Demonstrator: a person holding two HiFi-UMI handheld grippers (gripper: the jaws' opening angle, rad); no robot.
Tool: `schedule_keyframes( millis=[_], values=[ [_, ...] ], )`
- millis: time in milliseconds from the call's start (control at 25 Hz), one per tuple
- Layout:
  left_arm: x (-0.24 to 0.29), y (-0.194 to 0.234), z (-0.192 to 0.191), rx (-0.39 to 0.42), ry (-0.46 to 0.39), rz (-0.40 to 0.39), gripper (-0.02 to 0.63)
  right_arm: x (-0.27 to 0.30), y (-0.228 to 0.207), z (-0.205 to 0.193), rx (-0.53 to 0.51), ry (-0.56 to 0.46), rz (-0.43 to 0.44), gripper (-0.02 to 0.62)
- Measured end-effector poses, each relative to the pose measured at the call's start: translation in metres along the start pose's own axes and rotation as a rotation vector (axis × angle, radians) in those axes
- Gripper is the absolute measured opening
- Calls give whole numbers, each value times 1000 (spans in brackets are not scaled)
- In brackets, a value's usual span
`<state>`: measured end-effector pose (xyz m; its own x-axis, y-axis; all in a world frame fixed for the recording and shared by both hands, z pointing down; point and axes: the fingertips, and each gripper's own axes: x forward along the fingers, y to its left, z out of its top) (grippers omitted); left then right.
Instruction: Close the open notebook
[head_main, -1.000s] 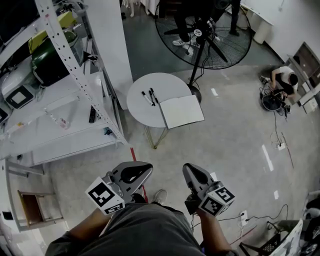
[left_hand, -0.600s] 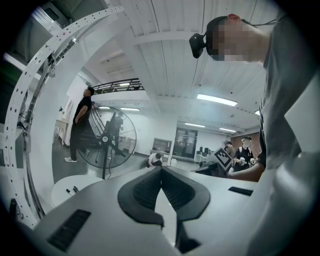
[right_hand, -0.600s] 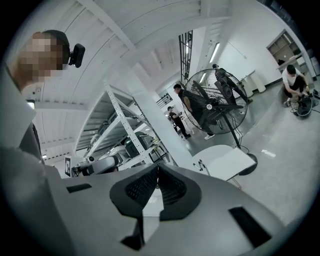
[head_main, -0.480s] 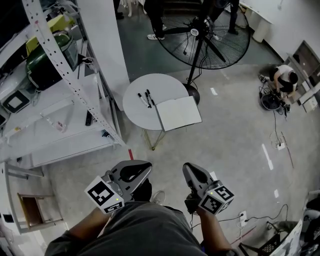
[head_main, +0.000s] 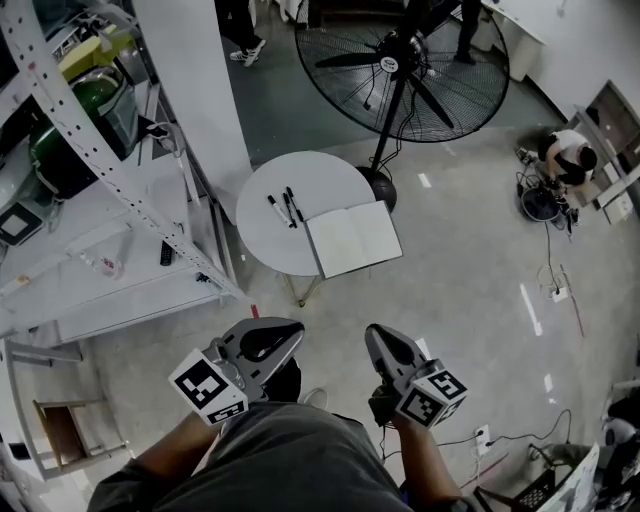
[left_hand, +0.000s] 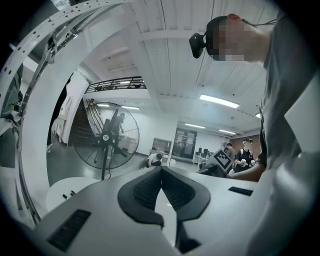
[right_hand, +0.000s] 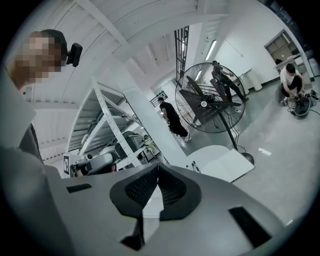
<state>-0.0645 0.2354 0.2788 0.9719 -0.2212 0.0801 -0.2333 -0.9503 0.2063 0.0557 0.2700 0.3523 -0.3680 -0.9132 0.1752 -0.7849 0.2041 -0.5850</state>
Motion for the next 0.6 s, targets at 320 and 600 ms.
schedule_keyframes(
  millis=[320,600],
  values=[
    [23,66,5,-22,9,-11,15,57,-26,15,19,18,-27,20],
    [38,122,12,-36,15,-31,15,108,-42,27,29,27,-54,20]
  ],
)
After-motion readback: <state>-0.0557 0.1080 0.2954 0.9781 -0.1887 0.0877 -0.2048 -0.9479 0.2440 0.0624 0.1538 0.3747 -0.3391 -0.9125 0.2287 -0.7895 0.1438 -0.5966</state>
